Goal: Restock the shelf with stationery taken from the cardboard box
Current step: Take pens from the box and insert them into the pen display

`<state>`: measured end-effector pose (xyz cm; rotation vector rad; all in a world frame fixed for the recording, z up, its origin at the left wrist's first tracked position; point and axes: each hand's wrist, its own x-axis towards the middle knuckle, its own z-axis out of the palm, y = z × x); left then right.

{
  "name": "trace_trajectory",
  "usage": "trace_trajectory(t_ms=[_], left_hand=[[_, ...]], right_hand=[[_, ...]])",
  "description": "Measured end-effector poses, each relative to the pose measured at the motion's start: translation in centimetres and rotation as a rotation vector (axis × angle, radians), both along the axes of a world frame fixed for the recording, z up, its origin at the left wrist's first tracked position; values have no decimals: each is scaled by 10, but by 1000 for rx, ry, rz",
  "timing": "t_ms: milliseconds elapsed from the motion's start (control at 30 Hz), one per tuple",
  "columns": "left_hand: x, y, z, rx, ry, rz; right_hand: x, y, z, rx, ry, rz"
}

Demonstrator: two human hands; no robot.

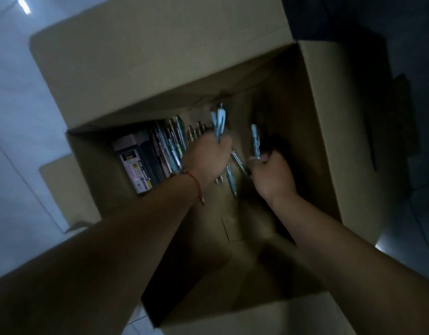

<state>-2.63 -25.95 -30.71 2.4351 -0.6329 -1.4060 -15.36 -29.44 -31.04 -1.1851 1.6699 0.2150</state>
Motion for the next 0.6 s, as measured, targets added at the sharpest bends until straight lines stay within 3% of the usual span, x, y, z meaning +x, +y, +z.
trace_trajectory(t_ms=[300,433,600], left_hand=[[12,86,162,26,418,441],[18,93,273,98,578,436],[44,93,457,56,801,416]], right_hand=[[-17,39,150,208,-164,-389],[-8,51,265,254,-175,-321],[23,54,459,230,-311,-272]])
